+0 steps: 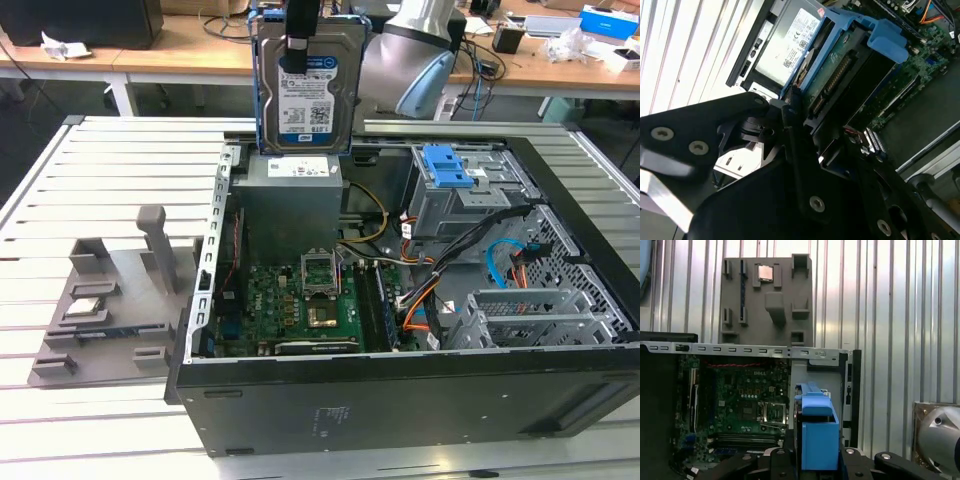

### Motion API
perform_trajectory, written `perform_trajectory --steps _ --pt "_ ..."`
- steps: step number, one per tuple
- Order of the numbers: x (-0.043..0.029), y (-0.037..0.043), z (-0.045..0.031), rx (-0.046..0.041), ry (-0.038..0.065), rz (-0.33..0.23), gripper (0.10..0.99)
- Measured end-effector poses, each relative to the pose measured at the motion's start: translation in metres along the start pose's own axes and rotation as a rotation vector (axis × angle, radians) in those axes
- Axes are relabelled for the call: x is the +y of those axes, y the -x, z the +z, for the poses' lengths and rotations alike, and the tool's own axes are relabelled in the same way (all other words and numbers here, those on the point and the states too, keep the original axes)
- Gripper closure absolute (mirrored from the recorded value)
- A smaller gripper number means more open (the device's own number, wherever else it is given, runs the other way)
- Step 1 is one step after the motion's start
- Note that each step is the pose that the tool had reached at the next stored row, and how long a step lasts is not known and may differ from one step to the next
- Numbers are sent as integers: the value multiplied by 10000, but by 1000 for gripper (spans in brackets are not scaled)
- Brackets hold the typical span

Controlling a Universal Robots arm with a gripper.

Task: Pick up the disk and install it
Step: 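Pick up the disk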

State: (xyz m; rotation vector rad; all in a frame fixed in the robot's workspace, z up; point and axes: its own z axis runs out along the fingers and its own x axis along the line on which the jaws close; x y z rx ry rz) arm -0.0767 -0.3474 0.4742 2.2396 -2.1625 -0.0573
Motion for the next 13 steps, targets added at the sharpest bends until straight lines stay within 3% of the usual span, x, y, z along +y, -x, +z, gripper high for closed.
perform_trajectory --steps 3,13 --pt "-209 -7 -9 -1 -1 -2 725" --pt "-611 -20 -28 0 1 -1 725"
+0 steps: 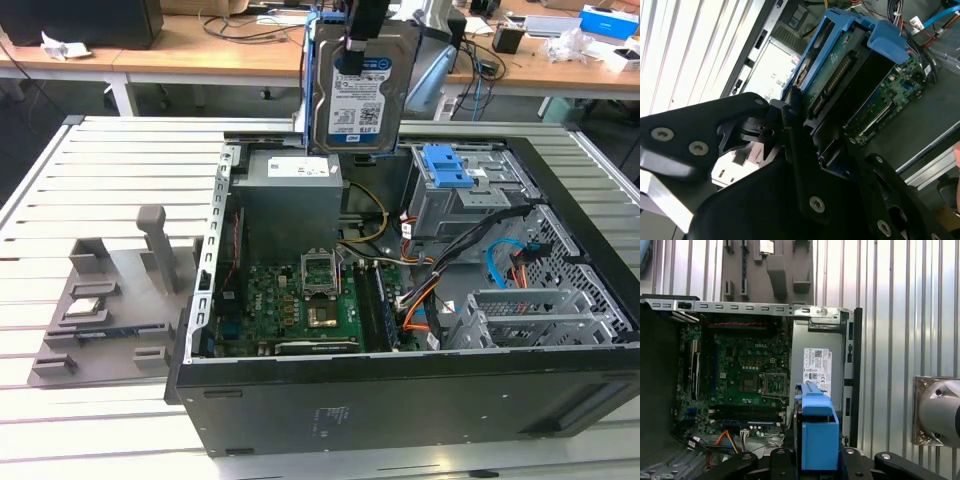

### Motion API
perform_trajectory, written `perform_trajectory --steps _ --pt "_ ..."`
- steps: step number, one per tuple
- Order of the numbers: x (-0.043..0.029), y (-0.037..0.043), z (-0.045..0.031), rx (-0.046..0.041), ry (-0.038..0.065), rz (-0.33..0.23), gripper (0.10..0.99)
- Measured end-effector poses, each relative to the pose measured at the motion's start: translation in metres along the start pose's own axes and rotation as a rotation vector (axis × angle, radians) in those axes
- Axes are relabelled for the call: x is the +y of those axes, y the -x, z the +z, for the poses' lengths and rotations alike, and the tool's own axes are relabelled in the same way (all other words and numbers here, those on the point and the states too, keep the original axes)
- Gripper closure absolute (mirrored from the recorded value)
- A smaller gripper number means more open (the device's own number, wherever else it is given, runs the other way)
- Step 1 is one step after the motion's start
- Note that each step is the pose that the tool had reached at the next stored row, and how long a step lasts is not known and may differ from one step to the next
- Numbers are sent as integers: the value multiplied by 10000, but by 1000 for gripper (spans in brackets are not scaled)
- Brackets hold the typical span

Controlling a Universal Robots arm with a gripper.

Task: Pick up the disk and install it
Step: 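Pick up the disk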

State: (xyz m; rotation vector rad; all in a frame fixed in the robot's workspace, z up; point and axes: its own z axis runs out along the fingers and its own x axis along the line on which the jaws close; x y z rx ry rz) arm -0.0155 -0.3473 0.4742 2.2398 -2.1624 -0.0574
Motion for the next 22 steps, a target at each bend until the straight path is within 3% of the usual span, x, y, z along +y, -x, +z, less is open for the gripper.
perform_trajectory --steps 5,9,14,20,22 --pt "-315 -9 -14 -1 0 0 725" --pt "-459 -14 -21 0 1 -1 725" --pt "-774 -23 -35 0 1 -1 725" --pt "-989 -31 -45 -1 1 0 725" --pt "-1092 -34 -50 -1 1 -1 725"
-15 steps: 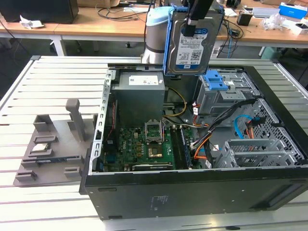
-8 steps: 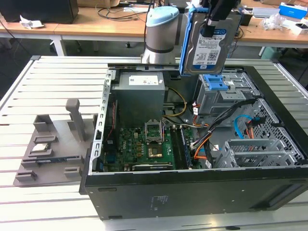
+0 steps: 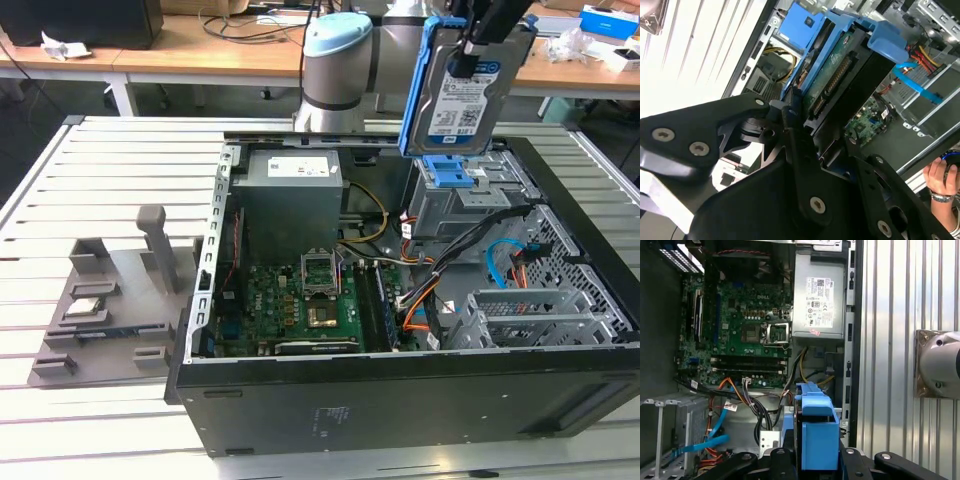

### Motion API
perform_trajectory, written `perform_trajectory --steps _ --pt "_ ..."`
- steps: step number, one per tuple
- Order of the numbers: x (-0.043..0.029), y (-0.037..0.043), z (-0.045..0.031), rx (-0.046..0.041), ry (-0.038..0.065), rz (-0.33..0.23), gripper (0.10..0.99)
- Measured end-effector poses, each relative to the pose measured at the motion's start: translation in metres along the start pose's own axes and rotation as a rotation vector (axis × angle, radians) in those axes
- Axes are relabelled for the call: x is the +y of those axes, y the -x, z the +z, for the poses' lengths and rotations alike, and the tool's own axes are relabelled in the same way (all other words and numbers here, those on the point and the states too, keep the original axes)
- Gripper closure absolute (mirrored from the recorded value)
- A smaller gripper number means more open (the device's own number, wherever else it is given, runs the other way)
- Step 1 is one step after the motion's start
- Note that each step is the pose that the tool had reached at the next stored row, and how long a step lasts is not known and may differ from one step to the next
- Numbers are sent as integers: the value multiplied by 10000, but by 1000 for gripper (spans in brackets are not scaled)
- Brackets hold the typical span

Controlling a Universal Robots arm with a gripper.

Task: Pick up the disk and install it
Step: 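Pick up the disk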

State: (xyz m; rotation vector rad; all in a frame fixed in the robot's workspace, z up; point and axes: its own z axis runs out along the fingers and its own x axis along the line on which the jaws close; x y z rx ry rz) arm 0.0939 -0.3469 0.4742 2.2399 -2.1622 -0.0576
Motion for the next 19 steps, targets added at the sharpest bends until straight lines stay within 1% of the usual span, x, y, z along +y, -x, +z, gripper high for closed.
perform_trajectory --steps 2,3,4,6,7,13,14,16,18,19 --pt "-61 -2 -3 0 1 1 725" --pt "-137 -4 -6 0 0 2 725" --pt "-193 -6 -9 0 0 0 725" --pt "-255 -8 -12 0 1 2 725" --pt "-312 -10 -15 1 0 0 725" --pt "-491 -16 -22 0 0 1 725" --pt "-555 -18 -25 0 1 1 725" --pt "-651 -21 -30 0 1 0 725" --pt "-716 -23 -33 1 0 2 725" --pt "-772 -25 -36 1 1 1 725"
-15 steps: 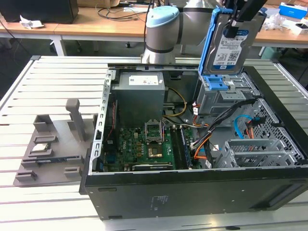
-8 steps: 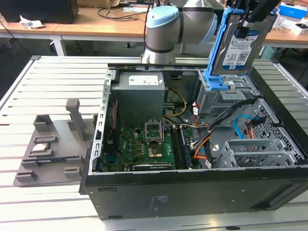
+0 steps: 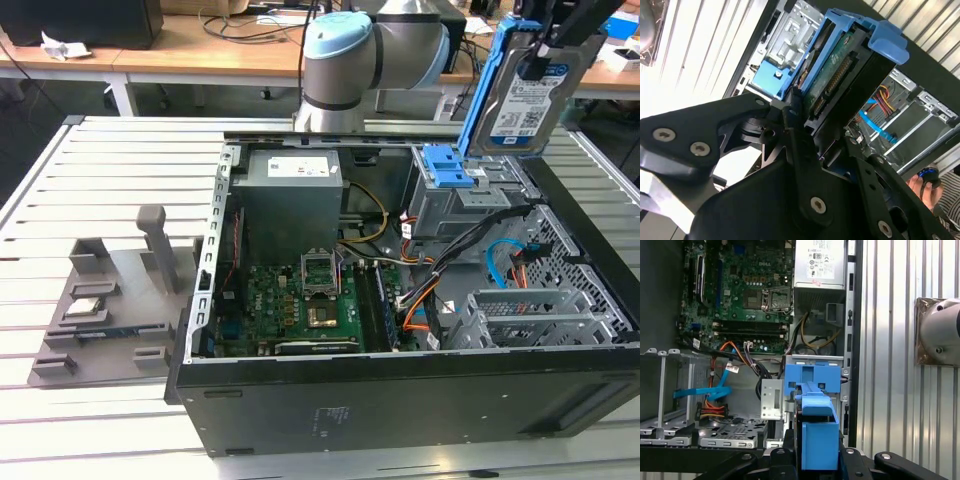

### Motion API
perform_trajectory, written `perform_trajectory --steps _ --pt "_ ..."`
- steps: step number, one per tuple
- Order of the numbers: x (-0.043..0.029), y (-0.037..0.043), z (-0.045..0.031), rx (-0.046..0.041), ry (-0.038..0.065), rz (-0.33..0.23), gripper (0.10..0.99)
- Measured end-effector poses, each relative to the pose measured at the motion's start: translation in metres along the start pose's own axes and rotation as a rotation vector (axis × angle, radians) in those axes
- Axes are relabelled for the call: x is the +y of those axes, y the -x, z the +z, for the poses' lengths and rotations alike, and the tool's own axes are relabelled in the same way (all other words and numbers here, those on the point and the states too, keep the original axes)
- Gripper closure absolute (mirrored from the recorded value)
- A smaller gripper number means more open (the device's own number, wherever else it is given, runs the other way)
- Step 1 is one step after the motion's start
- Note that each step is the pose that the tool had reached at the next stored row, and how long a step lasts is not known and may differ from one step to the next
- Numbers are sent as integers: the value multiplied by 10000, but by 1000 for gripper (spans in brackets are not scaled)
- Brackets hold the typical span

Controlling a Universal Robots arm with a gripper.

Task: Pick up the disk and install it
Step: 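Pick up the disk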

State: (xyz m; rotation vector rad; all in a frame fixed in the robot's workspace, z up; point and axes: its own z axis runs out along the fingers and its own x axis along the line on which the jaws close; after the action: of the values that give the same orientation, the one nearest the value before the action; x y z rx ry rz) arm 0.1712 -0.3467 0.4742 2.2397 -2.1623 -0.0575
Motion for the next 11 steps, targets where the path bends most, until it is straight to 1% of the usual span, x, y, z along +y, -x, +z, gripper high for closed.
perform_trajectory --steps 1,4,5,6,8,10,11 --pt "-44 -2 -2 -1 0 1 725" --pt "-139 -5 -6 -1 1 1 725" --pt "-184 -6 -8 0 0 0 725" --pt "-269 -9 -12 -1 0 0 725" --pt "-344 -11 -16 0 1 -1 725" --pt "-503 -16 -23 0 2 0 725" --pt "-564 -18 -26 -1 2 -1 725"
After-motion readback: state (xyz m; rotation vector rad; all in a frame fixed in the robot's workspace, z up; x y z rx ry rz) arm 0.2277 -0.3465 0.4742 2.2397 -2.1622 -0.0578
